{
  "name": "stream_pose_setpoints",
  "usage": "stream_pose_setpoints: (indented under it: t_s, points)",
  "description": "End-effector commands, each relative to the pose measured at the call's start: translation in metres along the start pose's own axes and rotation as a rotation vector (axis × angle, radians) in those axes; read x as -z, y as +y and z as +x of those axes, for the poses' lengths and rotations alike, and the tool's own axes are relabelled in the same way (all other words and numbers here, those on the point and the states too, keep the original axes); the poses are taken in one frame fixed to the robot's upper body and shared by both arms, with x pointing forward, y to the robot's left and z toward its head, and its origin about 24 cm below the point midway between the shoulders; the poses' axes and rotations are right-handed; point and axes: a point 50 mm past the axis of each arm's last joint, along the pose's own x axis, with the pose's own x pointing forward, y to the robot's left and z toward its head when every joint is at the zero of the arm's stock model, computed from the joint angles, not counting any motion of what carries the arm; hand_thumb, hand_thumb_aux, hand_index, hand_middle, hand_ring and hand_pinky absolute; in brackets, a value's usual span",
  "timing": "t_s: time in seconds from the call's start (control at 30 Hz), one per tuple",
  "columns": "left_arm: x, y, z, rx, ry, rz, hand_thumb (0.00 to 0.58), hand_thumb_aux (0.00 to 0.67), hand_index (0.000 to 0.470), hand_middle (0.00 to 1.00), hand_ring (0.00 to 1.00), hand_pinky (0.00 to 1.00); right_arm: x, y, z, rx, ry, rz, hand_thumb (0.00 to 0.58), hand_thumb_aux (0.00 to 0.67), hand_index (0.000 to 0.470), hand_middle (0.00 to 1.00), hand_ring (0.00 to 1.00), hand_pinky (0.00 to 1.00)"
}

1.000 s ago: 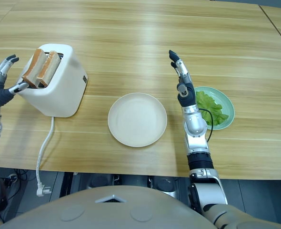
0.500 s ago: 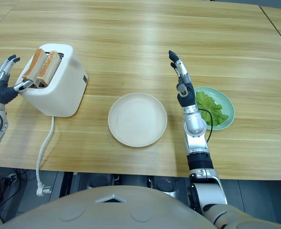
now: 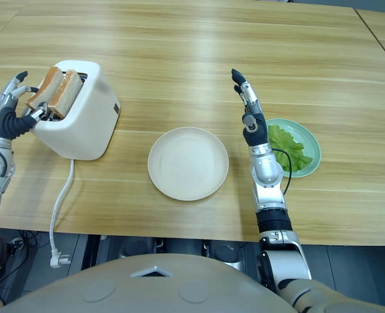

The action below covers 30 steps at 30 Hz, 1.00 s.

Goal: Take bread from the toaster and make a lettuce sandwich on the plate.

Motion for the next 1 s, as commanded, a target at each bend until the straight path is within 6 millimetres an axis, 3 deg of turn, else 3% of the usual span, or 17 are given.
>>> stream_pose_setpoints:
  t_s: [0.03,0.17,0.37,0.5,0.6,0.63,0.67,0.8,1.0]
  points:
    - [-0.005,-0.005,0.000,0.025,-0.022,-0.058,0.514,0.444,0.305,0.00,0.00,0.00,0.001,0.000,-0.002,0.002,0.009,0.003,0.000,0.000,0.000,0.00,0.00,0.00]
    - [-0.008,0.001,0.004,-0.020,-0.027,-0.134,0.478,0.389,0.267,0.00,0.00,0.00,0.001,0.000,-0.001,0.003,0.010,0.005,0.000,0.000,0.000,0.00,0.00,0.00]
    - [-0.016,0.017,0.013,-0.112,-0.054,-0.262,0.521,0.457,0.314,0.00,0.00,0.00,0.002,0.001,-0.001,0.003,0.011,0.008,0.000,0.000,0.000,0.00,0.00,0.00]
    - [-0.027,0.033,0.023,-0.193,-0.107,-0.386,0.491,0.407,0.280,0.00,0.00,0.00,0.002,0.001,-0.002,0.006,0.012,0.009,0.000,0.000,0.000,0.00,0.00,0.00]
    - [-0.031,0.040,0.029,-0.218,-0.117,-0.398,0.566,0.565,0.388,0.00,0.00,0.00,0.002,0.002,-0.002,0.007,0.012,0.010,0.000,0.000,0.000,0.00,0.00,0.00]
    - [-0.032,0.041,0.030,-0.221,-0.119,-0.406,0.566,0.565,0.388,0.00,0.00,0.00,0.002,0.003,-0.002,0.007,0.012,0.010,0.000,0.000,0.000,0.00,0.00,0.00]
    - [-0.033,0.042,0.030,-0.222,-0.121,-0.412,0.580,0.670,0.460,0.00,0.00,0.00,0.002,0.003,-0.002,0.006,0.011,0.011,0.000,0.000,0.000,0.00,0.00,0.00]
    - [-0.035,0.041,0.028,-0.208,-0.129,-0.411,0.580,0.670,0.460,0.00,0.00,0.00,0.004,0.004,-0.001,0.006,0.015,0.015,0.000,0.000,0.000,0.00,0.00,0.00]
    - [-0.055,0.051,0.030,-0.247,-0.241,-0.485,0.580,0.670,0.460,0.00,0.00,0.00,0.004,0.004,-0.002,0.008,0.019,0.015,0.000,0.000,0.000,0.00,0.00,0.00]
